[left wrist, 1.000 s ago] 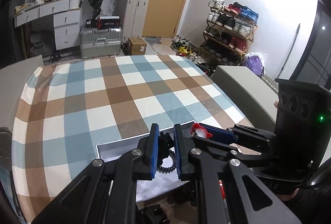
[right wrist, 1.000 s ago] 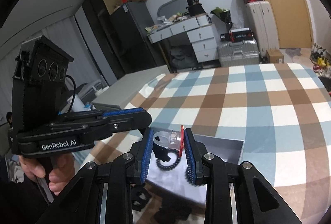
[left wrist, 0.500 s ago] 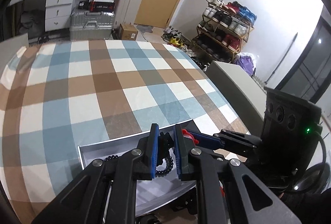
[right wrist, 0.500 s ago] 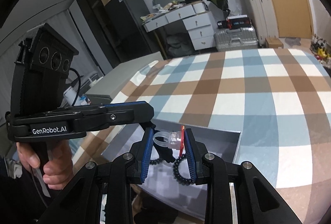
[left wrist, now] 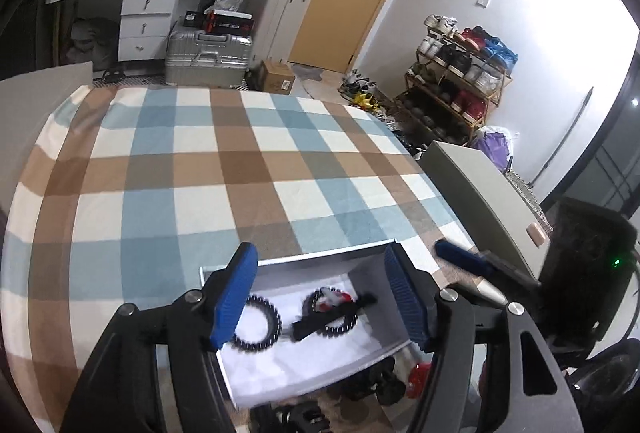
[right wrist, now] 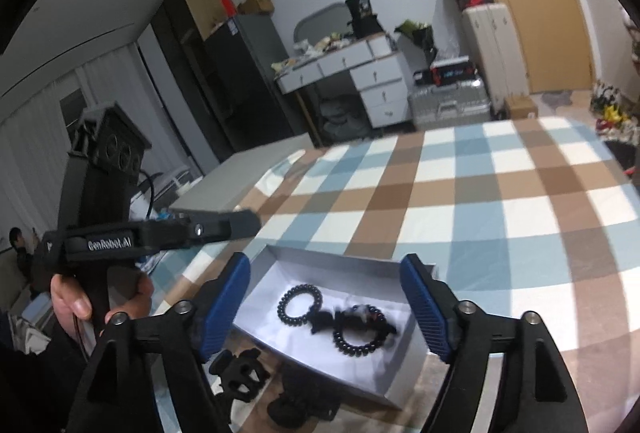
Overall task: Organize jewelry
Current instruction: 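Open both grippers to release the ring and clip into the box, then raise both grippers away from the box, then move both grippers back toward the badges lying on the table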
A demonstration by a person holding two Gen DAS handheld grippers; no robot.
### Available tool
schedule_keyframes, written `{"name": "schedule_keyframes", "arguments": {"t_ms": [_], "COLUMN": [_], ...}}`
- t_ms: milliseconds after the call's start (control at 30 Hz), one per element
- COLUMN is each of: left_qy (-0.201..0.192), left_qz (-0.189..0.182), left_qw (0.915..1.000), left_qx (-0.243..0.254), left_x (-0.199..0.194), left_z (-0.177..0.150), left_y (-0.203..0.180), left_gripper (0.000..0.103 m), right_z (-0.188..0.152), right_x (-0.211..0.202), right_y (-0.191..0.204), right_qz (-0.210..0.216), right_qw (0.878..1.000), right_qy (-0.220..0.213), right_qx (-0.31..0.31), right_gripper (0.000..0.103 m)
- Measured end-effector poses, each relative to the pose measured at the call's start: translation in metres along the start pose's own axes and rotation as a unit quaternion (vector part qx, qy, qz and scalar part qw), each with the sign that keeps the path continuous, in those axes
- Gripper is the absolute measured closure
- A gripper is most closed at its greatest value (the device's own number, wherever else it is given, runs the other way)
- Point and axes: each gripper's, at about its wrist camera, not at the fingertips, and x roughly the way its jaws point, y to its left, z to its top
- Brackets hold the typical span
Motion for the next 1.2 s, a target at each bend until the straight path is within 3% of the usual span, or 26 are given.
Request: {"name": "schedule_keyframes", "arguments": {"t_ms": [267, 467, 600, 800, 933, 1067, 1200], "left_qy": [-0.026, -0.054, -0.079, -0.103, -0.109, -0.107, -0.106], "left_qz": [0.078, 0.112, 0.140, 0.172, 0.178, 0.177, 0.173], "left_qw": [0.9962, 0.9911, 0.9853, 0.9783, 0.9768, 0.9779, 0.9787], "left_qx": [0.028, 0.047, 0.057, 0.053, 0.046, 0.032, 0.030], "left_x": [-0.020, -0.039, -0.052, -0.066, -0.070, -0.071, -0.070], "left_z": [-0.018, -0.029, -0.035, -0.046, -0.053, -0.062, -0.076], "left_y": [-0.012, -0.024, -0.031, -0.040, -0.040, -0.036, -0.034], "left_gripper": [0.039, 0.030, 0.021, 0.017, 0.016, 0.005, 0.004], "right_z": [-0.001, -0.003, -0.006, -0.015, -0.023, -0.034, -0.047], "right_x": [-0.032, -0.052, -0.064, -0.078, -0.082, -0.086, -0.087], "right_y": [0.014, 0.036, 0.048, 0.059, 0.064, 0.065, 0.064], "right_qz": [-0.033, -0.050, -0.057, -0.058, -0.063, -0.069, -0.079], "right_qw": [0.999, 0.996, 0.994, 0.993, 0.993, 0.993, 0.994], "right_qy": [-0.037, -0.061, -0.073, -0.081, -0.075, -0.070, -0.059], "right_qx": [-0.017, -0.050, -0.064, -0.063, -0.065, -0.059, -0.054], "right_gripper": [0.012, 0.001, 0.000, 0.000, 0.000, 0.000, 0.000]}}
